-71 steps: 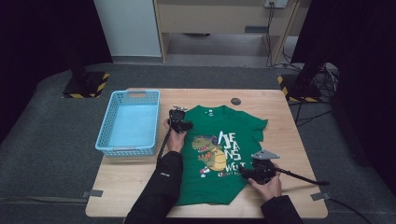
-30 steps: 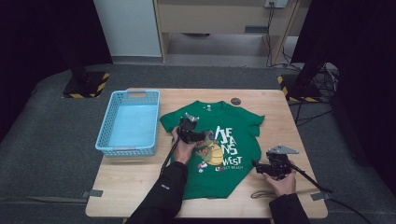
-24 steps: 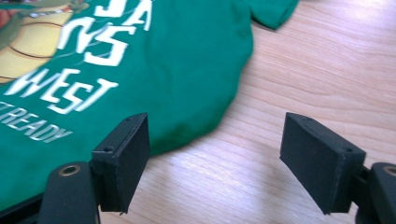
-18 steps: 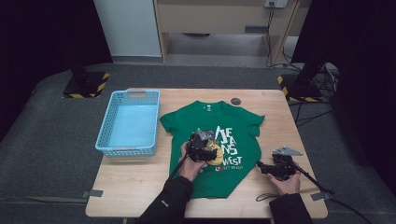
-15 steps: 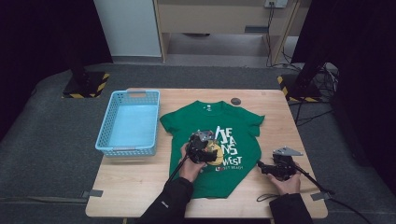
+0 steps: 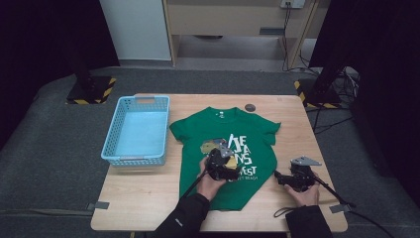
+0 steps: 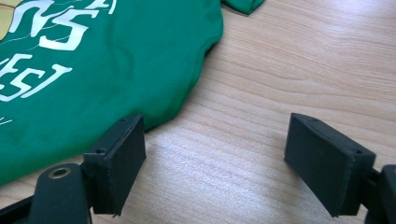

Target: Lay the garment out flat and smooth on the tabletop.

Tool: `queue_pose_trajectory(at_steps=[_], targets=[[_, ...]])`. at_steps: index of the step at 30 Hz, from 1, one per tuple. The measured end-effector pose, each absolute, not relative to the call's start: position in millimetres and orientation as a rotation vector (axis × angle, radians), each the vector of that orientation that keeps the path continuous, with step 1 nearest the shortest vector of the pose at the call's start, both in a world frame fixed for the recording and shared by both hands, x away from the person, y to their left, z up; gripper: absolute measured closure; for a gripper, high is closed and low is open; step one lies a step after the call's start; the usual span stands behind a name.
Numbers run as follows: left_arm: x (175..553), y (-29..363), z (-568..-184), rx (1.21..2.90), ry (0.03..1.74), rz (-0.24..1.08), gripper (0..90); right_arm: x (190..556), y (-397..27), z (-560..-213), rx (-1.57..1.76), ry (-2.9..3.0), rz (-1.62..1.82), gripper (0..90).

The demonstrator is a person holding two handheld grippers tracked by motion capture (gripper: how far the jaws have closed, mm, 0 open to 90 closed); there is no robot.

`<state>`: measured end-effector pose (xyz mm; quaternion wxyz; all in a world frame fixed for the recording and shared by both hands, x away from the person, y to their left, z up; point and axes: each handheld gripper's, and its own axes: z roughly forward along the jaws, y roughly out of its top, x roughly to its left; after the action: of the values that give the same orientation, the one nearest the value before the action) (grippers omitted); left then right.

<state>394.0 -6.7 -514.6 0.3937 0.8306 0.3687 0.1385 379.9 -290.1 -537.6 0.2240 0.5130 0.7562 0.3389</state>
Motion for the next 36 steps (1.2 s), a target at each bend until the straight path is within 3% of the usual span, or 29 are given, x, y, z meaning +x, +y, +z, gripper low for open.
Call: queue_pose_trajectory(at_steps=[9, 23, 26, 36], targets=[[361, -56, -518, 2.220, 0.757, 0.398, 19.9, 382, -297, -538, 1.446, 2.060, 0.920, 19.0], [354, -91, -527, 2.257, 0.756, 0.372, 24.4, 384, -301, -538, 1.466, 2.039, 0.911, 19.0], [355, -92, -529, 2.262, 0.762, 0.394, 29.0, 385, -303, -538, 1.463, 2.041, 0.912, 18.7], [357, -87, -528, 2.240, 0.787, 0.436, 60.7, 386, -303, -538, 1.468, 2.036, 0.909, 18.6]])
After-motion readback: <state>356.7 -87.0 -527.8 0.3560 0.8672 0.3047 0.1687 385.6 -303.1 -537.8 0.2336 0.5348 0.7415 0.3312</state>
